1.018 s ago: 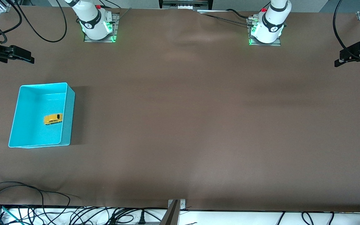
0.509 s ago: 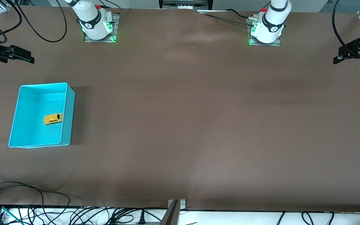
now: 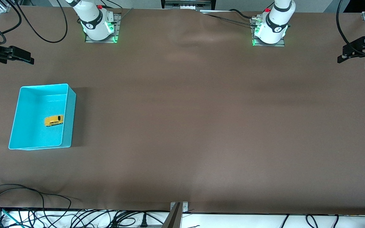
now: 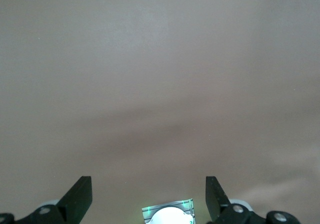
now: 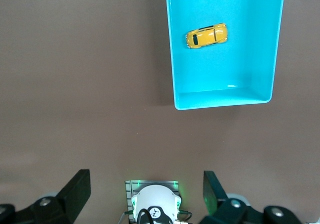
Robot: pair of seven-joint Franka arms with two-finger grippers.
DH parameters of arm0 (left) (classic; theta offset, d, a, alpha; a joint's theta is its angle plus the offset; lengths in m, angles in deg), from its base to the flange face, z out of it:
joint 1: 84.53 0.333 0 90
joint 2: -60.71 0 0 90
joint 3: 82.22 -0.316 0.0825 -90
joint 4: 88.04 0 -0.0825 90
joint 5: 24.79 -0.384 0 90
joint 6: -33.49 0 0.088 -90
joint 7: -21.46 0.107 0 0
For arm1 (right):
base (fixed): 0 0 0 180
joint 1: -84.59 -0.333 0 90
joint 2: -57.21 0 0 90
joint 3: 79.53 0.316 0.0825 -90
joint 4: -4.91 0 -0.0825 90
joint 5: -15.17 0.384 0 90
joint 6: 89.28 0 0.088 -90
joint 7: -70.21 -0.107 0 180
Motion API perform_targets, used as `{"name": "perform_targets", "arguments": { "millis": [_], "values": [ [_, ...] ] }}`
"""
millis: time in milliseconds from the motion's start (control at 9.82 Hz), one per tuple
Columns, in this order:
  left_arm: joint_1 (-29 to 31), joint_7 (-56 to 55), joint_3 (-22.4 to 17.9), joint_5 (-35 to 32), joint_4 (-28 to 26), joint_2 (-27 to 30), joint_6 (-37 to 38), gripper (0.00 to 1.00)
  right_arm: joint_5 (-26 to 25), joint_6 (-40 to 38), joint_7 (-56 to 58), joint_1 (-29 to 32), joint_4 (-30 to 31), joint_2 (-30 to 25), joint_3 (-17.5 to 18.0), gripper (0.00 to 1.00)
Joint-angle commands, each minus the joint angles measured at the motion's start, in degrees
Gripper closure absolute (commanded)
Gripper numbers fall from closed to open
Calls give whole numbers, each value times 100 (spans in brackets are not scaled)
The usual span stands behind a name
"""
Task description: Wind up and store yellow beetle car
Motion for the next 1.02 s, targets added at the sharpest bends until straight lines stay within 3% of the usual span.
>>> {"name": "perform_targets", "arguments": {
  "millis": [0, 916],
  "values": [
    [-1, 127, -34, 14, 123, -1, 94, 0, 16, -132, 30, 36, -114, 25, -11, 0],
    [61, 91, -69, -13, 122, -18, 85, 0, 15, -132, 30, 36, -114, 25, -11, 0]
  ]
}}
